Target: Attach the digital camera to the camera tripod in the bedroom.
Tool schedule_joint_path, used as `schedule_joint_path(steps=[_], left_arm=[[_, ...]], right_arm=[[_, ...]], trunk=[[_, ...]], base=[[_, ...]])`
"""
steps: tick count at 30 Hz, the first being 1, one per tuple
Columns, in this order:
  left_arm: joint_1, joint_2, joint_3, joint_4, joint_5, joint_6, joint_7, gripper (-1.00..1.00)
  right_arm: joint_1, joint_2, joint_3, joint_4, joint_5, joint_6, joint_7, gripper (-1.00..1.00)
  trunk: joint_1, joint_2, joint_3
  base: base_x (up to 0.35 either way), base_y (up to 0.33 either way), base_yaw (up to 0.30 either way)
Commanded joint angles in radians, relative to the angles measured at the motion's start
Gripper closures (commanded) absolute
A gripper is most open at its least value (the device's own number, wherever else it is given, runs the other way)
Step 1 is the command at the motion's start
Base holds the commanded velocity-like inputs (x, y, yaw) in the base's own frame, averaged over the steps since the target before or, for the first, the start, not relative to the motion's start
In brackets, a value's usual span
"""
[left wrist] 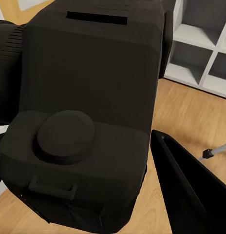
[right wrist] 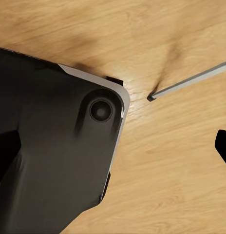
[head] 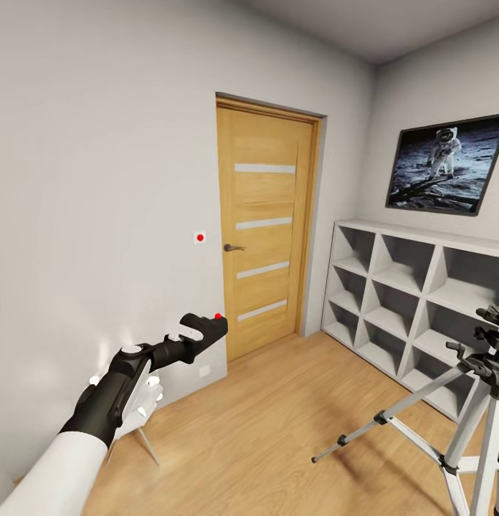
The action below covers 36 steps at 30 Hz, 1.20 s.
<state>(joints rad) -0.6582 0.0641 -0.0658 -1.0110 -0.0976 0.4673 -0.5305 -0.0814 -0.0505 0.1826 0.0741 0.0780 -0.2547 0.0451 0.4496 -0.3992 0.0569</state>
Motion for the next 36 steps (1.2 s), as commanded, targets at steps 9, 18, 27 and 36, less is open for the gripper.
schedule_joint_path(steps=[9, 18, 27, 36], left_arm=[[-0.001, 0.011, 0.001, -0.005, -0.01, -0.001, -0.007, 1.0], [-0.001, 0.014, 0.001, -0.005, -0.01, -0.002, -0.008, 1.0], [-0.001, 0.012, 0.0, -0.006, -0.01, -0.001, -0.008, 1.0], [-0.001, 0.013, 0.0, -0.006, -0.01, -0.001, -0.008, 1.0]], right_arm=[[-0.001, 0.0, -0.004, 0.004, 0.007, -0.012, 0.003, -1.0], [-0.001, 0.001, -0.023, 0.003, 0.006, -0.017, 0.004, -1.0], [-0.001, 0.001, -0.026, 0.003, 0.008, -0.078, 0.007, -1.0], [-0.001, 0.001, -0.027, 0.003, 0.007, -0.09, 0.005, -1.0]], trunk=[[0.0, -0.001, 0.0], [0.0, -0.001, 0.0], [0.0, -0.001, 0.0], [0.0, -0.001, 0.0]], base=[[0.0, 0.0, 0.0], [0.0, 0.0, 0.0], [0.0, 0.0, 0.0], [-0.06, -0.156, 0.0]])
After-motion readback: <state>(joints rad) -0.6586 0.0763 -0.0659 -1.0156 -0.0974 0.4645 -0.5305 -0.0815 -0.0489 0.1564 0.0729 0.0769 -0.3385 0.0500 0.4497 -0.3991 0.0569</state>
